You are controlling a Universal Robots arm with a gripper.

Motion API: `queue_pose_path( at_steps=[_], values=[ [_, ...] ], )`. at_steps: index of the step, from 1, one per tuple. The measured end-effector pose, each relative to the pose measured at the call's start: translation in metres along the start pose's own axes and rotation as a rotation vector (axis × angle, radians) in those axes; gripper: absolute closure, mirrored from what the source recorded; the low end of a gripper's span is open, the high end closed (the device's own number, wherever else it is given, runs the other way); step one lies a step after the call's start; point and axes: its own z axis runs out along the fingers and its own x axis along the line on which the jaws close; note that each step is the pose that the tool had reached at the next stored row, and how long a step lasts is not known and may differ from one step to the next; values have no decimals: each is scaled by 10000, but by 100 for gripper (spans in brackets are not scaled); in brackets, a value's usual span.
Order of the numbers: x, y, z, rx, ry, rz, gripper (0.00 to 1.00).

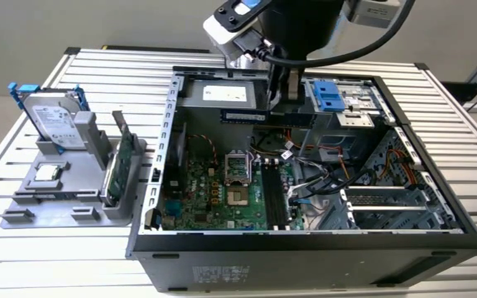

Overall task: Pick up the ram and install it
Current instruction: 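Pick up the ram and move it above insertion slot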

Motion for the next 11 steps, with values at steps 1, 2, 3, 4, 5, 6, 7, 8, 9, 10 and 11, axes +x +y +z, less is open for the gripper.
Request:
queue_pose_path(
  at_steps=[1,2,3,4,5,6,7,8,9,10,11],
  values=[
    [1,18,0,0,0,0,100],
    [2,35,1,0,0,0,100],
    [3,52,2,0,0,-1,100],
    [5,67,2,0,0,0,100],
    [6,83,3,0,0,0,100],
    [7,98,3,0,0,0,100],
    [8,114,4,0,0,0,100],
    [9,130,4,0,0,0,100],
    [10,147,5,0,0,0,100],
    [11,163,6,0,0,0,100],
    [12,178,6,0,0,-1,100]
  ],
)
